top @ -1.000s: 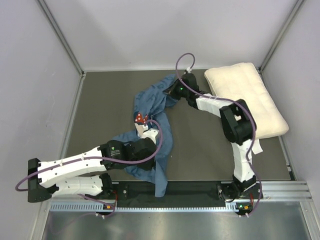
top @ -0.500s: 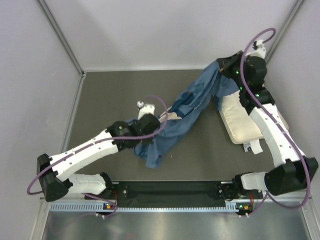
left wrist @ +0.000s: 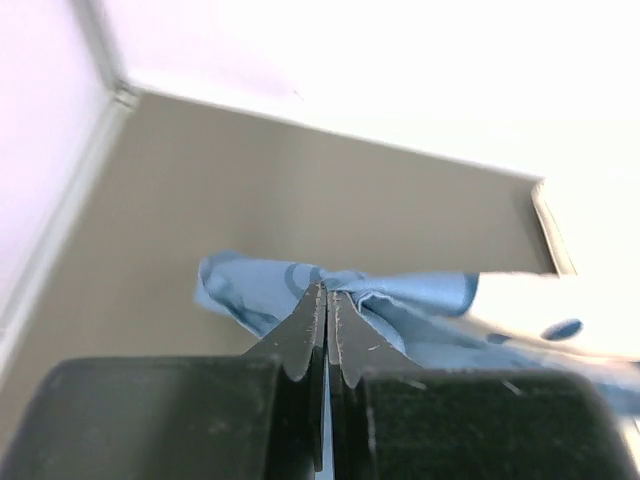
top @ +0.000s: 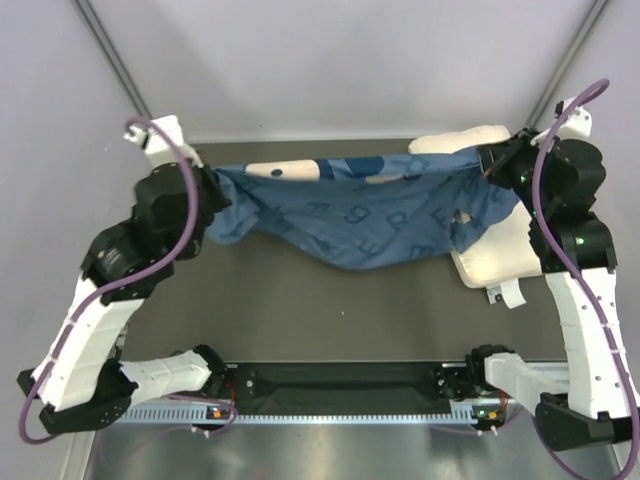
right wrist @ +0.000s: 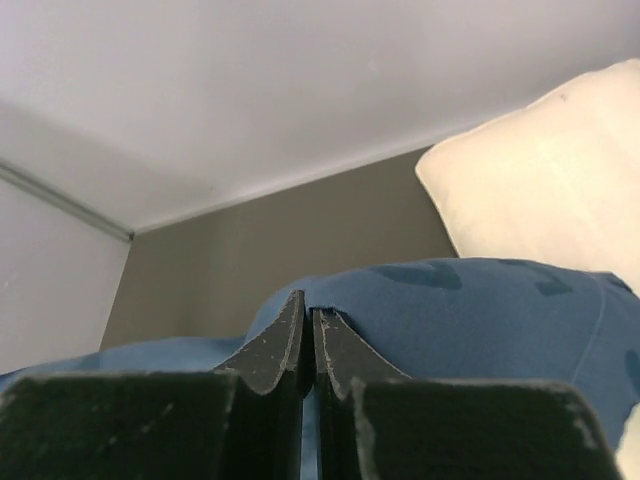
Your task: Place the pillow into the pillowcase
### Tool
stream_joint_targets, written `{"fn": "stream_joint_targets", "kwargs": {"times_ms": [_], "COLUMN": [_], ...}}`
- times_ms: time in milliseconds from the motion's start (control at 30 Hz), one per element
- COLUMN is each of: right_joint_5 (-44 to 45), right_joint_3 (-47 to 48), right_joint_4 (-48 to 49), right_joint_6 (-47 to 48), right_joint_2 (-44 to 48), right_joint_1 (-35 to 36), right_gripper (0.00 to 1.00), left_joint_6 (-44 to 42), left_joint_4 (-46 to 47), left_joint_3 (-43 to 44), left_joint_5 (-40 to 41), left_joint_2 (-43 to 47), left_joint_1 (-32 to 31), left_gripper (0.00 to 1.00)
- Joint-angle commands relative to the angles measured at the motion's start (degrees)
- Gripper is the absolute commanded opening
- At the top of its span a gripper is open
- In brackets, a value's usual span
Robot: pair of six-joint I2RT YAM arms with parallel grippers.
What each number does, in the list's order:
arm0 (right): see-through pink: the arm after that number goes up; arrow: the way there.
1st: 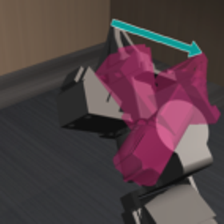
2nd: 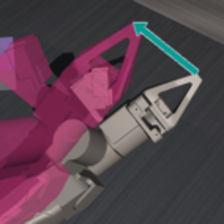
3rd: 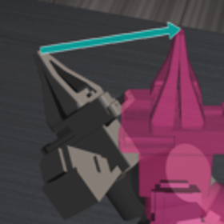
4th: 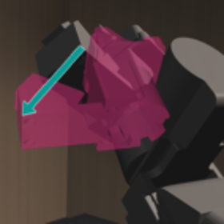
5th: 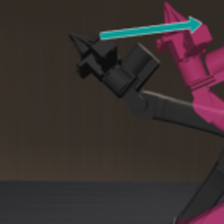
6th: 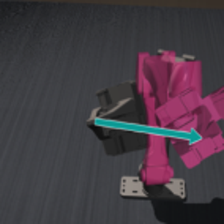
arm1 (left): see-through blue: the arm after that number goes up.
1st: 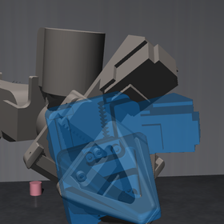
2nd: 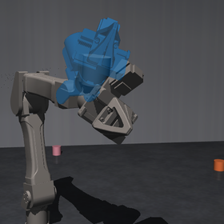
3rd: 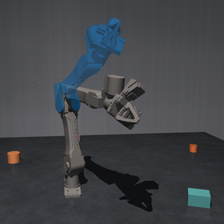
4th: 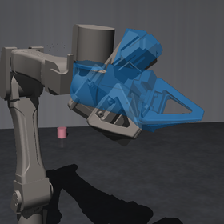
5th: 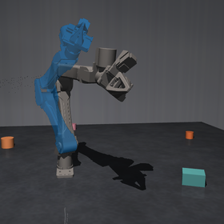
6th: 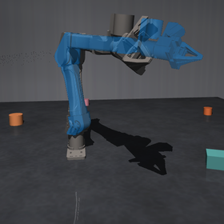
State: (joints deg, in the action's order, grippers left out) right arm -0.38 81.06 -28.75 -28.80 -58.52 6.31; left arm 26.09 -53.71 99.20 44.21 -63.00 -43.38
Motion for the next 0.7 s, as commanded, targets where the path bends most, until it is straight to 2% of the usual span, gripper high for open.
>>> {"fn": "stream_joint_targets", "kwargs": {"times_ms": [0, 133, 233, 433, 500, 667], "right_joint_5": [-4.3, -8.8, -10.8, -15.0, -16.0, -17.3], "right_joint_3": [1.6, -3.0, -7.1, -10.7, -11.8, -8.6], "right_joint_4": [-6.8, -11.2, -13.3, -15.4, -15.1, -16.4], "right_joint_6": [3.7, 3.3, 2.4, 3.0, 3.2, 4.9], "right_joint_2": [5.4, 13.1, 16.9, 17.8, 18.2, 18.4], "right_joint_1": [-0.4, -0.4, -0.4, -0.3, -0.3, -0.2], "right_gripper": [0.01, 0.02, 0.01, 0.0, 0.0, 0.0], "left_joint_6": [-4.3, -4.6, -5.3, -4.6, -1.8, -1.6], "left_joint_4": [-2.2, -4.4, -4.4, -8.1, -9.1, -3.1], "left_joint_3": [1.1, -0.2, -1.9, -2.6, -3.0, -5.7], "left_joint_5": [10.9, 13.8, 13.2, 13.5, 18.0, 22.4], "left_joint_2": [4.2, 8.0, 7.6, 1.1, 0.4, 6.1], "left_joint_1": [0.2, 0.2, 0.1, 0.2, 0.1, 0.2], "left_gripper": [0.0, 0.0, 0.02, 0.0, 0.0, 0.0]}}
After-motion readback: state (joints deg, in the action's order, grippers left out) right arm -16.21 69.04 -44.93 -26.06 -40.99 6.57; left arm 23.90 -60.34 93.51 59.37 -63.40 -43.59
